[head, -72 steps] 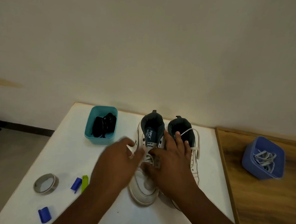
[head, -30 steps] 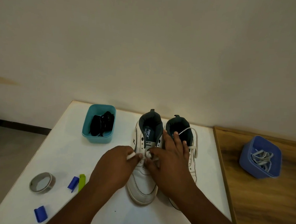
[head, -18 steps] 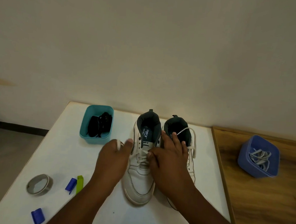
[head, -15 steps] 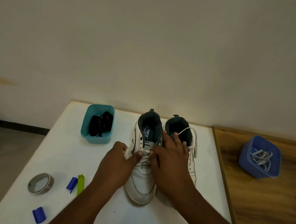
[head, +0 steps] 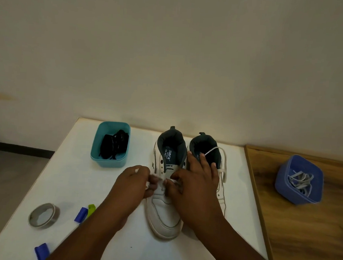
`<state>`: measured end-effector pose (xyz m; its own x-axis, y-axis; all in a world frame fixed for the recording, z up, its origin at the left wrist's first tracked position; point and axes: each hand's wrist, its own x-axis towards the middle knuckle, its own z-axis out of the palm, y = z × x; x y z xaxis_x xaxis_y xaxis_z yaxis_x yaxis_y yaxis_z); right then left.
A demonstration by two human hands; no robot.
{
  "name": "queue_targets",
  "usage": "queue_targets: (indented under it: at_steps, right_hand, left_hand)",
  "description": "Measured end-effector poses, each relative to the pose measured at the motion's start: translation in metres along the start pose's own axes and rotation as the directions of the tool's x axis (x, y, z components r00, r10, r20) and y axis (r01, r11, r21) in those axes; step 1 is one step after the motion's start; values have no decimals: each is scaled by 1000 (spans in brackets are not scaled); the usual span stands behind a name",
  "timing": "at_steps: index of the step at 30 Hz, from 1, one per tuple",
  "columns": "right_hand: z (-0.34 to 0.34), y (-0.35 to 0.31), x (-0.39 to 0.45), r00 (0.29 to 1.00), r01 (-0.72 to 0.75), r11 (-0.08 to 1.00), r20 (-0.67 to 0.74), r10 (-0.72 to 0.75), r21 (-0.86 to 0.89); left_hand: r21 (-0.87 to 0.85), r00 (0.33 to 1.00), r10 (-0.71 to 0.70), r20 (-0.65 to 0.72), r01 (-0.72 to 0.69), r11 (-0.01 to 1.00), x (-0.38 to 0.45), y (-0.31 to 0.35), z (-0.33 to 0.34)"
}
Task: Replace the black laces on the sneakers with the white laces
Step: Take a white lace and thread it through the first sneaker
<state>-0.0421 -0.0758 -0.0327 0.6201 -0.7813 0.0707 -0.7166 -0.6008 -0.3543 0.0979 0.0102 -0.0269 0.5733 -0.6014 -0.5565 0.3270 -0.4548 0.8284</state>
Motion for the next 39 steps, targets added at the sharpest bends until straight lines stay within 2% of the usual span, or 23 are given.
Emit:
queue_targets:
  at_steps: [2,4,8,9,10,12,14,16,18,25,31,39]
  right_hand:
    - [-1,0,0,1000,-3,1000,2,3,5]
    - [-2,0,-1,1000,-1,1000,11,1,7]
    - [-6,1,-2,1000,18,1000,25,-18,2]
    - [-6,0,-3,999,21,1000,30,-21,6]
    - [-7,0,-3,999,23,1000,35,-23,6]
    - [-8,1,-5,999,29,1000,43,-29,-3]
    - [-12,1,-5,997,29,999,66,-28,-13]
    - [-18,5,-4,996,36,999,80,-33,-34]
    - [-22,9,-3,996,55,997,74,-50,-61]
    - [-16,6,-6,992,67,994,109,-58,-89]
    - [-10,5,-4,999,27,996,24,-25,-82]
    - [-15,8,-6,999,44,995,6,-44,-87]
  left_hand:
    - [-98,994,-66,-83,58,994,6,1,3]
    - [-160,989,-54,-141,31,987,7,3,5]
    - [-388,989,-78,-126,24,922,-3,9,9]
    - [-393,990,-66,-123,12,919,-5,9,9]
    - [-306,992,-19,-126,-21,952,-5,7,9]
    - [81,980,166,-113,-157,984,-2,1,6]
    - [434,944,329,-23,-287,854,-2,-4,3]
    - [569,921,380,86,-359,740,-5,-6,2]
    - [624,910,394,132,-385,680,-7,-6,3]
    - [719,883,455,116,-391,574,-11,-4,-1]
    - [756,799,584,142,-469,458,-7,-12,0]
    - [763,827,550,117,-430,483,-6,-13,-3]
